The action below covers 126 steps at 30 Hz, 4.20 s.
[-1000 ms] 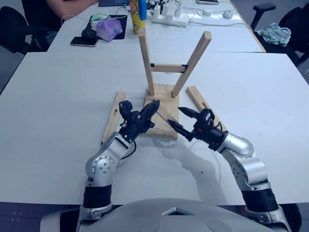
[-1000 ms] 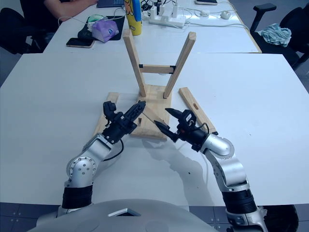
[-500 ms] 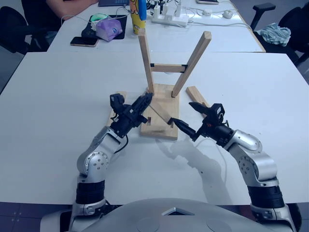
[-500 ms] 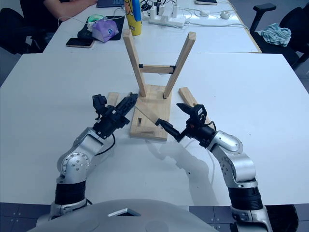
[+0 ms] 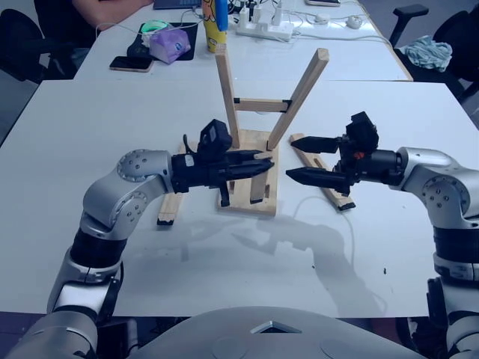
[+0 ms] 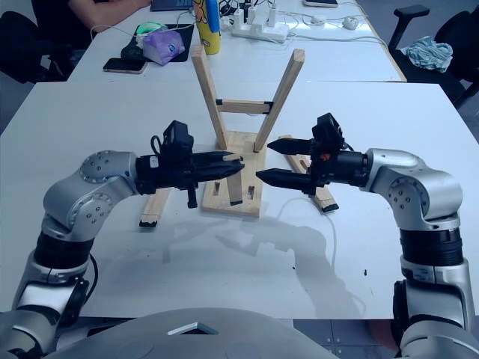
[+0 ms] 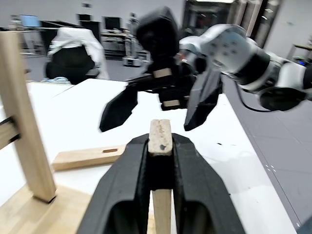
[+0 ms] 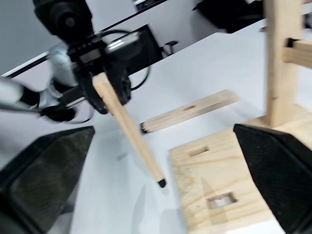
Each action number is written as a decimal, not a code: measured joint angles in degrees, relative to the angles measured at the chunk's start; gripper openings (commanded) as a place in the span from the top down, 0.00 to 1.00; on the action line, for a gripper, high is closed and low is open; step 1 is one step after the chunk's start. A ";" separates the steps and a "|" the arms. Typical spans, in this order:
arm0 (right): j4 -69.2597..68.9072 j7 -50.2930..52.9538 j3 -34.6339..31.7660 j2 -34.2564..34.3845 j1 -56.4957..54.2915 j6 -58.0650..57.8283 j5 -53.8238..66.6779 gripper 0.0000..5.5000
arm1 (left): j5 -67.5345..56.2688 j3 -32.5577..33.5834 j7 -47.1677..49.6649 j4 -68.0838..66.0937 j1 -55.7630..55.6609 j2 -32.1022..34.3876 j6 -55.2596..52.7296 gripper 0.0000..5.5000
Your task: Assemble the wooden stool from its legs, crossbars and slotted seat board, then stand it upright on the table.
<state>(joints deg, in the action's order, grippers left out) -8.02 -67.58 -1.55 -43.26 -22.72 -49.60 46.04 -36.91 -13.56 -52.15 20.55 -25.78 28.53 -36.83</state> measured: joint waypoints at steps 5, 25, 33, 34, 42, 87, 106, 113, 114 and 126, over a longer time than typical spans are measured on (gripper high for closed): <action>-0.52 -3.72 3.40 -0.76 -1.31 0.08 -0.65 0.02 | 1.16 -1.53 -3.12 -1.68 -2.20 -0.25 0.28 0.92; -3.62 -1.22 4.76 2.54 5.10 0.47 -0.59 0.55 | -1.92 -1.28 -0.10 0.47 -0.28 -5.38 -3.43 0.92; -4.55 -2.41 4.98 2.22 5.46 -1.29 -0.53 0.78 | -1.92 -1.37 1.72 1.28 1.17 -5.85 -4.48 0.92; -4.79 -2.41 4.99 2.19 5.56 -1.47 -0.52 0.80 | -1.92 -1.38 1.89 1.30 1.26 -5.87 -4.64 0.92; -6.74 -1.49 5.00 2.50 7.45 -2.81 -0.08 0.86 | -2.46 -1.57 2.37 1.69 2.69 -5.84 -5.41 0.92; 17.60 38.57 -12.51 24.09 12.56 37.22 -22.66 0.92 | -9.06 9.47 30.62 9.60 18.88 -22.02 4.93 0.63; 13.85 38.89 -12.26 23.26 13.65 32.64 -23.33 0.92 | -7.96 10.08 32.00 9.50 20.84 -21.58 6.18 0.63; 13.70 40.12 -10.35 22.67 14.80 34.20 -26.52 0.92 | -7.87 10.34 32.14 9.49 20.90 -21.44 6.43 0.63; 13.58 40.42 -9.96 22.68 15.09 34.76 -27.08 0.92 | -7.86 10.37 32.14 9.49 20.91 -21.41 6.45 0.63; 12.88 43.46 -7.10 22.97 16.81 38.00 -30.01 0.92 | -7.73 10.41 32.38 9.48 20.85 -21.42 6.79 0.63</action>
<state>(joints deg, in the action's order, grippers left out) 4.86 -24.12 -8.65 -20.29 -5.91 -11.60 16.03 -44.64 -3.15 -19.77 30.03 -4.93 7.11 -30.04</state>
